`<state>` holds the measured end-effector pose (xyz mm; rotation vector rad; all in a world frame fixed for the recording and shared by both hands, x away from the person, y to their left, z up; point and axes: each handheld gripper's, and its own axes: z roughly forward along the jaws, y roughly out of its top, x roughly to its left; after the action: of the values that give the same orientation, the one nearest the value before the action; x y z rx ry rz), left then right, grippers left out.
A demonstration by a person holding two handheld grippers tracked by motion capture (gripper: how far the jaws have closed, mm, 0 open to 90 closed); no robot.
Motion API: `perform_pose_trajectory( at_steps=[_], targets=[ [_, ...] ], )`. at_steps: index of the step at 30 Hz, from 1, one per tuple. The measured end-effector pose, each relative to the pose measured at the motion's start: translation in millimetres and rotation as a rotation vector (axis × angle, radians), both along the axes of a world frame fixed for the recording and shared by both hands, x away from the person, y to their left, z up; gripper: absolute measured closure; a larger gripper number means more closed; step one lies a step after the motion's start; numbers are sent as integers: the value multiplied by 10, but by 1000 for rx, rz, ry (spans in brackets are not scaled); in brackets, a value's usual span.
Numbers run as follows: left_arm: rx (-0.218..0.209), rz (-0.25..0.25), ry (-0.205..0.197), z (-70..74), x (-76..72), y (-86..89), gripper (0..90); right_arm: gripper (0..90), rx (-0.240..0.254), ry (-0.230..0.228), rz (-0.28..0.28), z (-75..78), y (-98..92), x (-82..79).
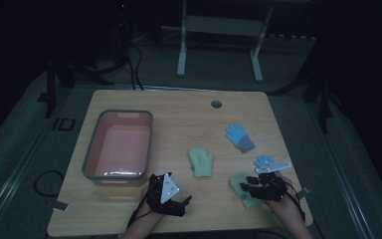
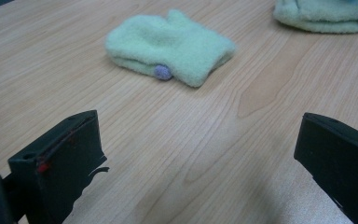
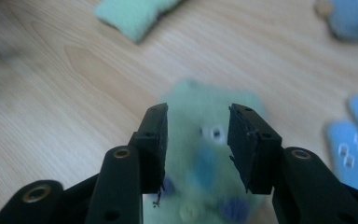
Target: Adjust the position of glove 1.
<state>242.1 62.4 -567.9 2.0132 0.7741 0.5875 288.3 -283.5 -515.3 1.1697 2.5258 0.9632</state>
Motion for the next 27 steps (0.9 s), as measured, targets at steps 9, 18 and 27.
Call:
perform_pose_trajectory(
  at_steps=[9, 18, 27],
  targets=[
    [0, 3, 3, 0, 5, 2, 12, 617, -42, 8, -42, -205, -82, -75],
    [0, 2, 2, 1, 4, 4, 12, 861, -28, 8, -96, -129, -38, -99],
    [0, 0, 0, 0, 0, -1, 12, 868, 9, -104, -194, 300, 100, 12]
  ],
)
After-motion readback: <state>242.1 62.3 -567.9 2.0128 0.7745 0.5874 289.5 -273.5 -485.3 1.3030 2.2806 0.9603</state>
